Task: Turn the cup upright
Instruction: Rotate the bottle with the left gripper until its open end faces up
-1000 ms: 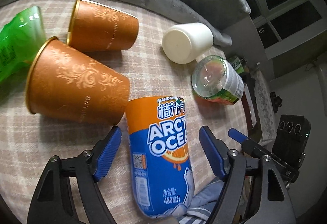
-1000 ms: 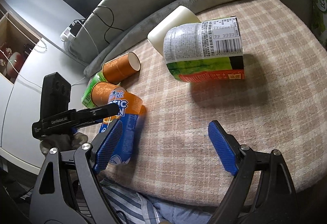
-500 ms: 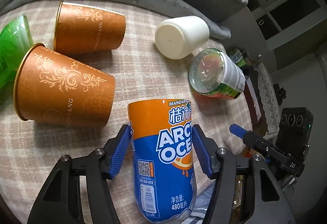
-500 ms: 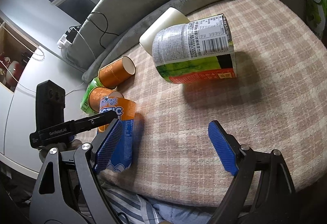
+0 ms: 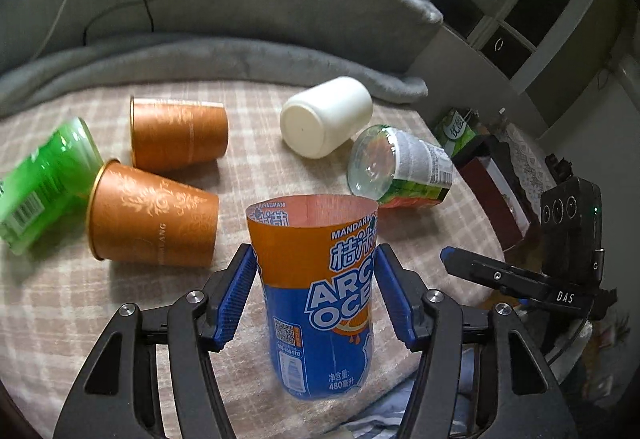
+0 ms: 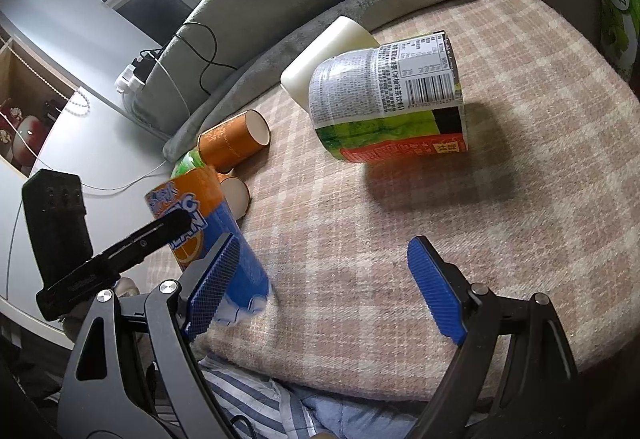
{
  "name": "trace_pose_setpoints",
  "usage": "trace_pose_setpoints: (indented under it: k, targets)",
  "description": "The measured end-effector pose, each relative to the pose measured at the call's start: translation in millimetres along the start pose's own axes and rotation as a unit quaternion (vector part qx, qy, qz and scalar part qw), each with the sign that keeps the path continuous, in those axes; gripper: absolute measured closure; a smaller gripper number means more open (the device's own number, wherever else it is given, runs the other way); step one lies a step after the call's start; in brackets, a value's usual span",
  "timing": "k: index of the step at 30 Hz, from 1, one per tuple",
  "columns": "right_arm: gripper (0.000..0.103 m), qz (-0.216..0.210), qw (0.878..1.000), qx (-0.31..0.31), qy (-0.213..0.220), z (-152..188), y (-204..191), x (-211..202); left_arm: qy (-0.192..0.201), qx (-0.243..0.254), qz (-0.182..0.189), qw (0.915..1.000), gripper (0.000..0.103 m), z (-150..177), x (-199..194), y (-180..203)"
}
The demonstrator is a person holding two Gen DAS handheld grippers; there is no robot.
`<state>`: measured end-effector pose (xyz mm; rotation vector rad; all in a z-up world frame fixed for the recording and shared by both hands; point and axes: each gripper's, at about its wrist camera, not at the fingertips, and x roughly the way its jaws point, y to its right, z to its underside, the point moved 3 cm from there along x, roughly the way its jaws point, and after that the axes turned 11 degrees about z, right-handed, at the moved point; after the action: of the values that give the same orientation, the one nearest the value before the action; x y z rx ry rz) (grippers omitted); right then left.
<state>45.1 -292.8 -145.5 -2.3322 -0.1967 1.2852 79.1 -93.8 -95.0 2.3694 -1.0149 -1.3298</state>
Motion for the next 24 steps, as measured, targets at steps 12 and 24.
trace_pose_setpoints:
  k: [12,24]
  targets:
    - [0.015,-0.002,1.000,-0.001,0.003,0.2,0.2,-2.2,0.050,0.069,-0.060,0.9945,0.043,-1.9,-6.6,19.0]
    - [0.015,-0.003,1.000,0.001,0.005,-0.2,0.8,-3.1,0.058,0.110,-0.089,0.9882,0.043,2.5,-1.9,30.3]
